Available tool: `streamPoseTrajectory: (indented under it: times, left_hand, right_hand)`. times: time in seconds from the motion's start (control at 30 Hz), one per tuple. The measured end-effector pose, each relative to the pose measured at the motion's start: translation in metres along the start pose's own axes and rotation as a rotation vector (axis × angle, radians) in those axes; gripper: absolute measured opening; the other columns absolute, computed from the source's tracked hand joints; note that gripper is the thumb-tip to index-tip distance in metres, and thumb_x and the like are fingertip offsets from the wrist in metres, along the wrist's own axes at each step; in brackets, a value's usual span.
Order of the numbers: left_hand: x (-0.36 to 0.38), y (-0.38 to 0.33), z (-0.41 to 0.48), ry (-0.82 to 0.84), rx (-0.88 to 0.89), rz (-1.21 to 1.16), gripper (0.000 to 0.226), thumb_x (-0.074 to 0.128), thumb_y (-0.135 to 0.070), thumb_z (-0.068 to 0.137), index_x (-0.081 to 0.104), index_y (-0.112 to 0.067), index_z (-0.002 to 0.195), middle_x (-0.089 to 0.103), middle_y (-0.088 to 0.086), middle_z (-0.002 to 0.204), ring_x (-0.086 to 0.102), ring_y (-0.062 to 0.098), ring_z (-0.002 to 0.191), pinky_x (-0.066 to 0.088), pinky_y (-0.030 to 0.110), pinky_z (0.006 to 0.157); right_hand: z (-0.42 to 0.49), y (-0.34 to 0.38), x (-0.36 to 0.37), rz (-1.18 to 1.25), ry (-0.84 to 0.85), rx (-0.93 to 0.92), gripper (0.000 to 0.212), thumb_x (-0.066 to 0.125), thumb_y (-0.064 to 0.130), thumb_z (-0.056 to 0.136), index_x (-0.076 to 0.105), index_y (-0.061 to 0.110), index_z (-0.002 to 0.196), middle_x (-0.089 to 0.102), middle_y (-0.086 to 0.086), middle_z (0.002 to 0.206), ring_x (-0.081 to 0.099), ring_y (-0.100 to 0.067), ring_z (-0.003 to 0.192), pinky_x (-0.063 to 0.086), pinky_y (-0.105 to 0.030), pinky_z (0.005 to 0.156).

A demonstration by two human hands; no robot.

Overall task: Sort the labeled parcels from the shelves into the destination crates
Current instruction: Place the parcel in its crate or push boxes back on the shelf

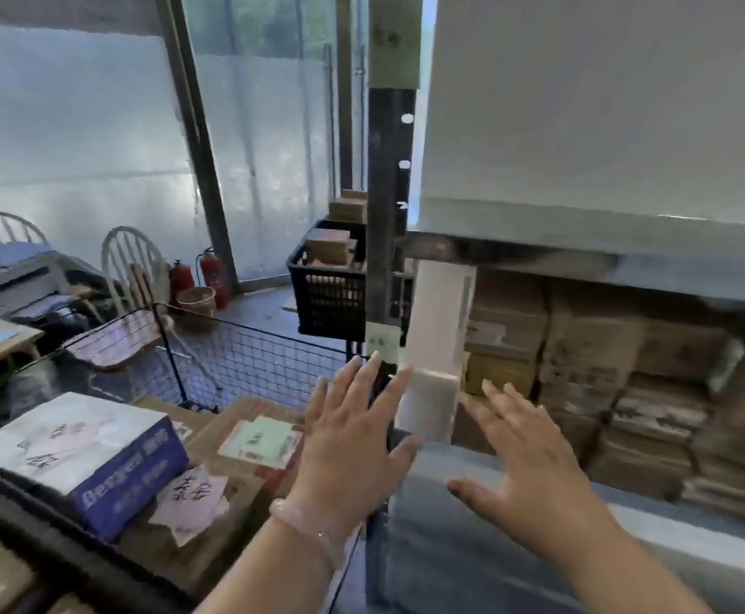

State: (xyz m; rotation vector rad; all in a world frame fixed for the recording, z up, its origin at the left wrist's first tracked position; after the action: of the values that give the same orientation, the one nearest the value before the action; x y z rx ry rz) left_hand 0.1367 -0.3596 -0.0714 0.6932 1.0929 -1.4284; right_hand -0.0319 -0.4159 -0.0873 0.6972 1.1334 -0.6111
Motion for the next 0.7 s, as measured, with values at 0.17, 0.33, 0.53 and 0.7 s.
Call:
streamPoseTrajectory:
  times: [0.17, 0.33, 0.53, 0.7]
  left_hand:
    - [0.031, -0.124, -0.003, 0.033, 0.234, -0.049, 0.078, 0.045, -0.065, 0.091, 0.005, -0.045, 0.155, 0.003, -0.007, 0.166, -0.004, 0.017, 0.152, -0.003, 0.042, 0.123]
    - [0.050, -0.239, -0.023, 0.052, 0.394, -0.109, 0.075, 0.040, -0.067, 0.092, 0.001, -0.047, 0.153, 0.006, -0.006, 0.166, -0.002, 0.016, 0.151, -0.006, 0.039, 0.120]
    - [0.070, -0.407, -0.048, 0.048, 0.535, -0.205, 0.076, 0.039, -0.069, 0.089, 0.006, -0.047, 0.154, 0.015, -0.003, 0.165, 0.010, 0.020, 0.150, 0.008, 0.042, 0.121]
    - [0.103, -0.551, -0.084, 0.100, 0.638, -0.261, 0.078, 0.043, -0.070, 0.088, 0.008, -0.046, 0.154, 0.014, -0.003, 0.164, 0.010, 0.021, 0.149, 0.012, 0.042, 0.120]
  right_hand:
    - [-0.086, -0.081, -0.050, -0.093, -0.065, 0.223, 0.089, 0.027, 0.088, 0.070, -0.019, 0.057, 0.140, -0.021, 0.025, 0.150, -0.028, 0.001, 0.137, -0.008, -0.037, 0.119]
    - [-0.176, -0.155, -0.103, -0.137, -0.159, 0.404, 0.096, 0.044, 0.081, 0.074, -0.016, 0.054, 0.143, -0.012, 0.015, 0.161, -0.018, -0.007, 0.146, -0.005, -0.038, 0.120]
    - [-0.287, -0.249, -0.155, -0.164, -0.153, 0.514, 0.097, 0.051, 0.075, 0.078, -0.012, 0.050, 0.147, -0.014, 0.015, 0.160, -0.016, -0.010, 0.147, -0.004, -0.037, 0.121]
    - [-0.398, -0.340, -0.198, -0.193, -0.178, 0.640, 0.099, 0.052, 0.075, 0.076, -0.010, 0.050, 0.148, -0.012, 0.015, 0.161, -0.014, -0.008, 0.147, 0.002, -0.038, 0.122]
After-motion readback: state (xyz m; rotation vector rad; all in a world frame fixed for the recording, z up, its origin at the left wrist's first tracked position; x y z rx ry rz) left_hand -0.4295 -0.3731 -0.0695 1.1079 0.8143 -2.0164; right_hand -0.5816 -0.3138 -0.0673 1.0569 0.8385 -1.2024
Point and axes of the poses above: each hand's wrist, its own z-axis towards the middle knuckle, its own x-axis out of the palm, y = z × x, the point moved 10 cm from there along z, towards the middle knuckle
